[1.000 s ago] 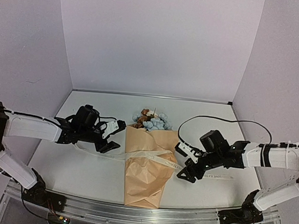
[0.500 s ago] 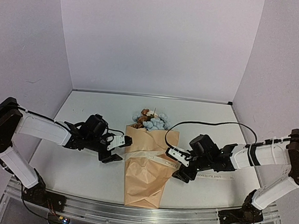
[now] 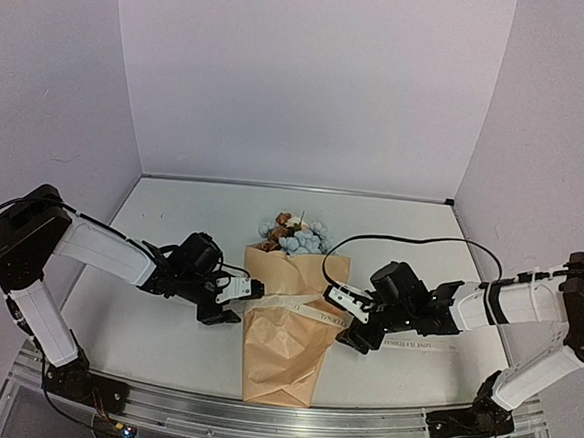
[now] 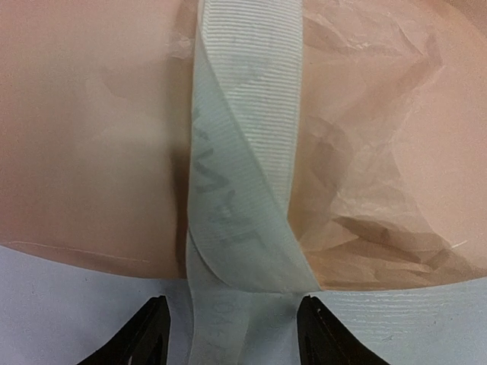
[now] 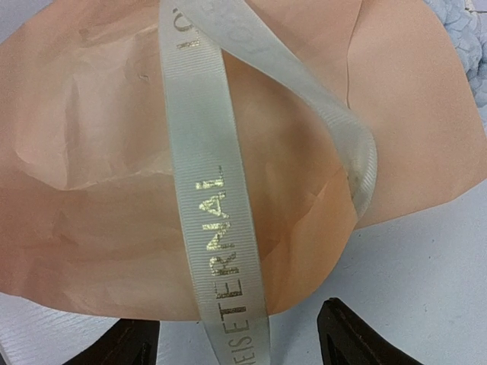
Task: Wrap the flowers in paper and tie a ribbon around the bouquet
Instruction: Tie the ribbon around the folded bouquet.
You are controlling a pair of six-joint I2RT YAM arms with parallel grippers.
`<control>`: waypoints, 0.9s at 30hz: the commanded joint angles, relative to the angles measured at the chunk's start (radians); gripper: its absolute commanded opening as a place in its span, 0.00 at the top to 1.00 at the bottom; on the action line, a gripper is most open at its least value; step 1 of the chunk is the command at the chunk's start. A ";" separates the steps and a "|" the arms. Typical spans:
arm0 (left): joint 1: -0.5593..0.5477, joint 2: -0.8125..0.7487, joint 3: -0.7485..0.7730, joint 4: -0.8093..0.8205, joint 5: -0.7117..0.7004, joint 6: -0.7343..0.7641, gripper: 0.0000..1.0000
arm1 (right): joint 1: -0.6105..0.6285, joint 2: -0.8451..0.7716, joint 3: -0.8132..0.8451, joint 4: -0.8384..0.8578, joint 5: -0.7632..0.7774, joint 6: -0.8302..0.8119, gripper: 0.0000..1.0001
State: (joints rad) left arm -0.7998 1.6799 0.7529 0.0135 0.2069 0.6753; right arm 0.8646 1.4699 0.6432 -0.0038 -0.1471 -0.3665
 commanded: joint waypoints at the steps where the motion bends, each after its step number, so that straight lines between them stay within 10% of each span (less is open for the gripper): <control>1: -0.004 0.030 0.058 0.026 -0.001 0.028 0.46 | 0.005 -0.031 -0.013 0.024 0.022 -0.012 0.27; 8: -0.003 0.072 0.087 0.027 -0.016 0.030 0.74 | 0.005 -0.037 -0.033 0.026 0.019 -0.038 0.27; 19: -0.003 0.051 0.080 0.029 -0.039 0.020 0.92 | 0.005 0.041 0.004 0.056 0.052 -0.063 0.33; 27: -0.003 0.031 0.075 0.033 -0.055 0.007 0.98 | 0.006 0.056 -0.001 0.085 0.087 -0.032 0.58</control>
State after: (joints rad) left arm -0.7998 1.7442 0.7994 0.0200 0.1688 0.6975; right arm 0.8650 1.5123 0.6128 0.0262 -0.0978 -0.4163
